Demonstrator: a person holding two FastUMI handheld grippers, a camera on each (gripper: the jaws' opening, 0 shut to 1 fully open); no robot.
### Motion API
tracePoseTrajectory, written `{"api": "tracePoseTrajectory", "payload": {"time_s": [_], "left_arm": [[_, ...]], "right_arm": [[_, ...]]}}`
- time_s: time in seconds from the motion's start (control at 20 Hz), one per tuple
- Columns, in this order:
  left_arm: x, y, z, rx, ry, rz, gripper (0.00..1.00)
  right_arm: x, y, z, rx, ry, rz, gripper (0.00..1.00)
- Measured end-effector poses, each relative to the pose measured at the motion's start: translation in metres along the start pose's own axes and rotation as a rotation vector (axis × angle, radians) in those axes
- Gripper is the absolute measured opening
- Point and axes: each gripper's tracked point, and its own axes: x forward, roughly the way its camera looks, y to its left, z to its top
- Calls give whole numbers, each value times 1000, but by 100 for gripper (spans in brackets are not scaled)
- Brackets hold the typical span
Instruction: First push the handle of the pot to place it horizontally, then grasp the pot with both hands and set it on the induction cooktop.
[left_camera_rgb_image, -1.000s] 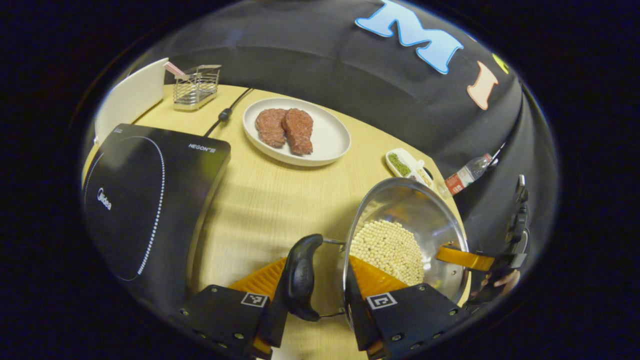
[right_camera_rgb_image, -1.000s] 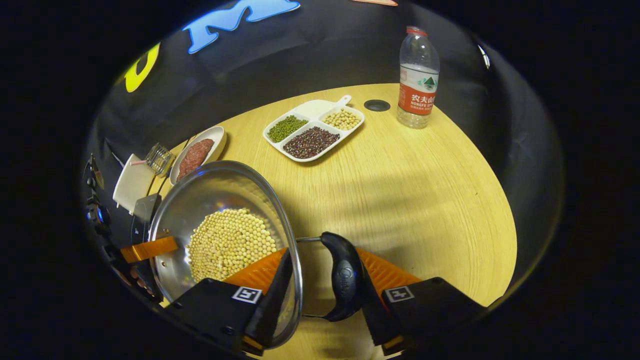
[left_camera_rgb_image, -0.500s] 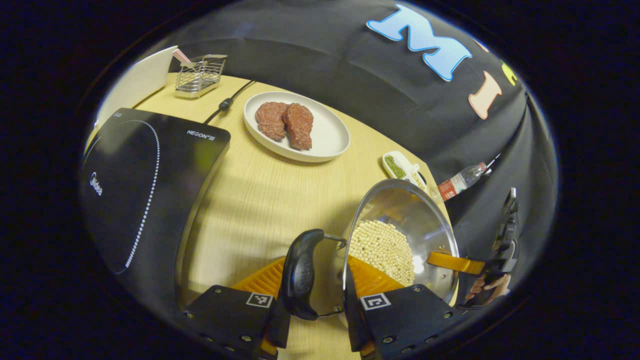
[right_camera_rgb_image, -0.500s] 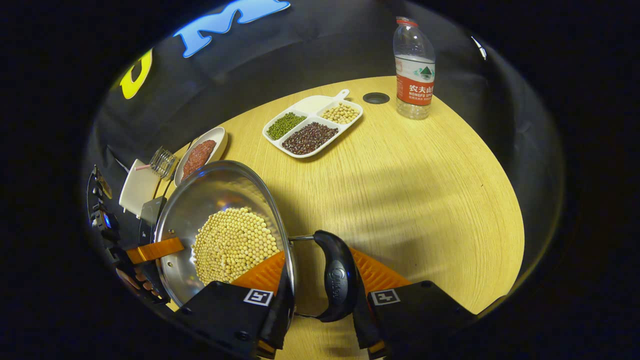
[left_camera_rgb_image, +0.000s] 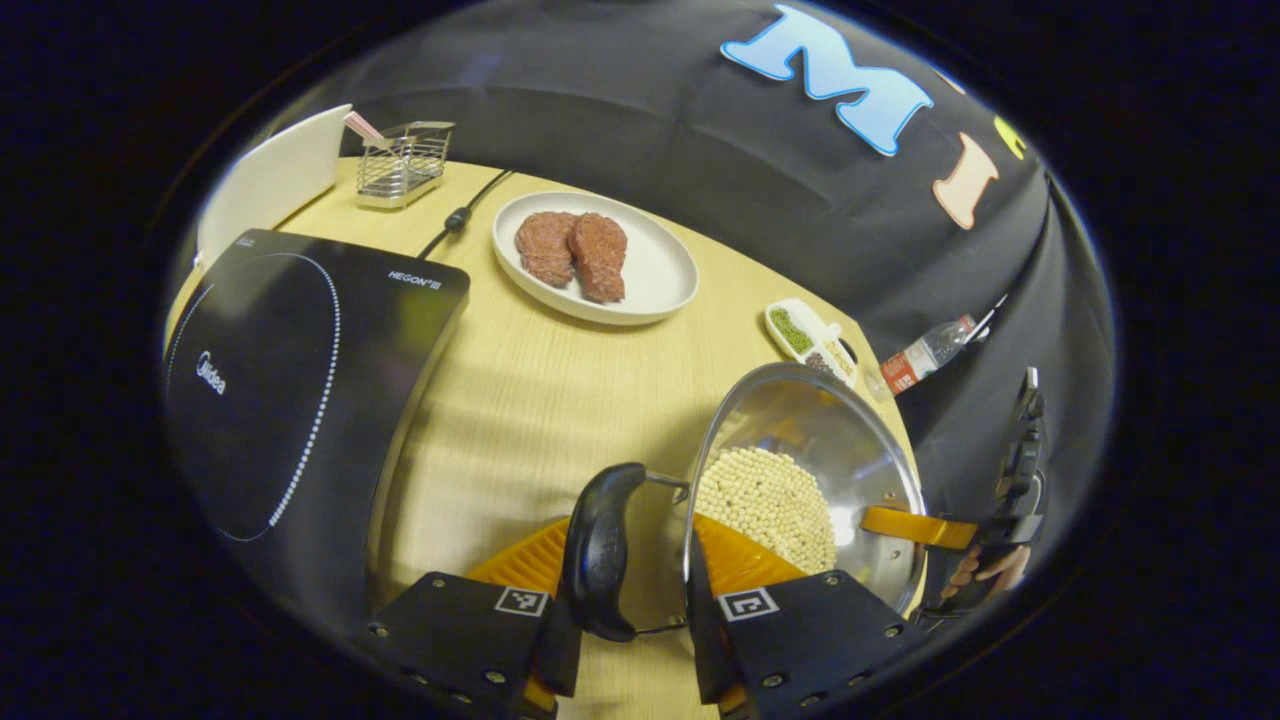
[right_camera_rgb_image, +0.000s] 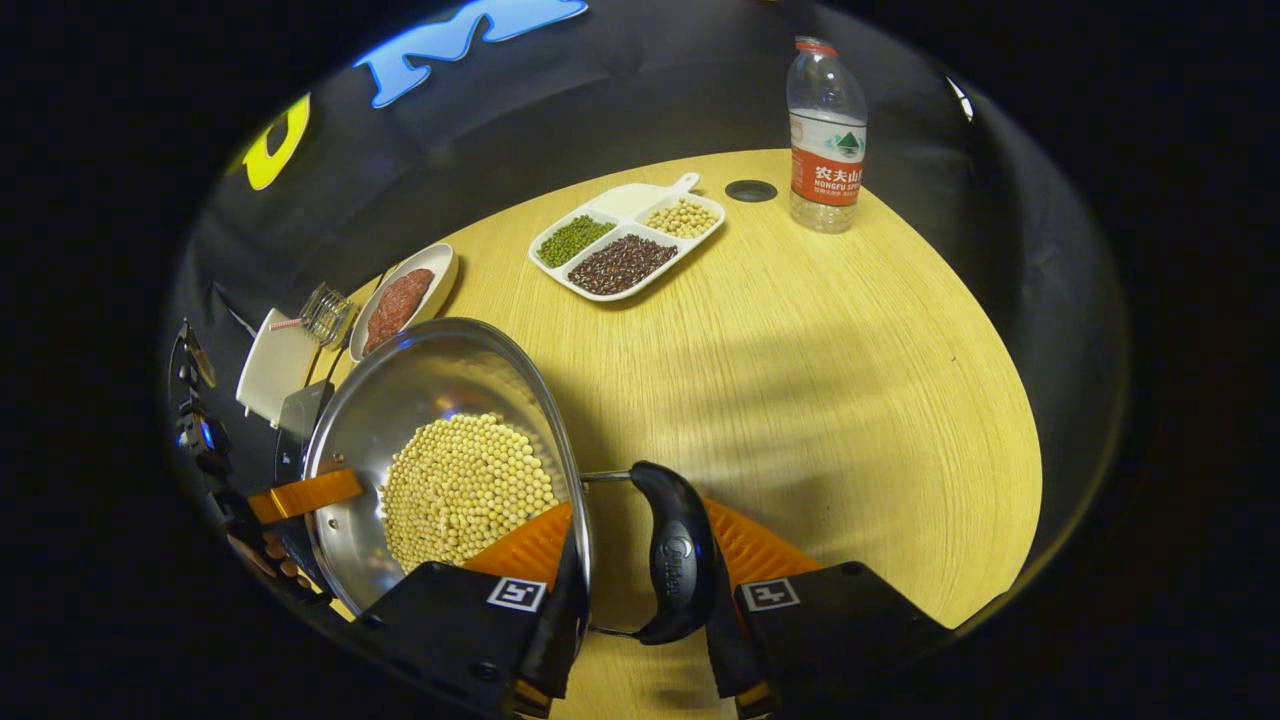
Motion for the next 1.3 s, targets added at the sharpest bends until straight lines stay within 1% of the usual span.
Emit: {"api": "tracePoseTrajectory", "payload": {"time_s": [0.05,0.15,0.35,0.4,0.45,0.5,0.55,0.6,0.65,0.7,0.75,0.8,0.85,0.95,1.0,1.05,1.15,1.2,1.25,1.3], "left_arm": [[-7,-1,1,4,-3,-1,51],[-19,1,1,17,-7,2,51],[-52,5,-3,21,-17,-9,51],[-61,6,-3,23,-23,-15,42],[-71,7,-4,22,-29,-19,51],[-81,11,-4,20,-32,-21,46],[-90,12,-3,19,-41,-24,51],[-100,16,-2,25,-45,-24,51],[-111,21,-2,29,-51,-23,46],[-122,26,-1,26,-53,-21,46],[-133,32,0,26,-60,-22,51],[-145,38,2,34,-66,-24,51],[-156,45,3,41,-71,-24,46],[-174,58,7,46,-78,-25,46],[-178,66,9,45,-81,-26,46],[-184,75,11,46,-87,-26,46],[-196,93,15,41,-98,-24,46],[-202,103,16,34,-103,-24,42],[-207,112,19,29,-110,-23,42],[-212,122,22,26,-115,-22,42]], "right_arm": [[-5,3,-3,4,-1,2,53],[-14,9,-9,22,5,-2,53],[-39,25,-25,19,8,-2,53],[-47,30,-28,20,6,-4,53],[-54,35,-32,28,12,-8,53],[-62,41,-35,33,14,-9,53],[-68,47,-39,32,11,-11,53],[-75,55,-42,28,6,-11,53],[-81,63,-46,26,0,-9,53],[-88,71,-50,28,-6,-5,53],[-92,80,-54,30,-13,-1,56],[-98,90,-57,30,-18,4,53],[-102,99,-61,30,-25,8,53],[-107,118,-68,31,-31,16,53],[-109,127,-71,30,-36,20,56],[-111,137,-73,26,-40,24,53],[-112,157,-75,13,-51,29,53],[-111,167,-75,7,-57,33,56],[-111,178,-76,-1,-62,37,56],[-111,189,-77,-8,-65,42,53]]}}
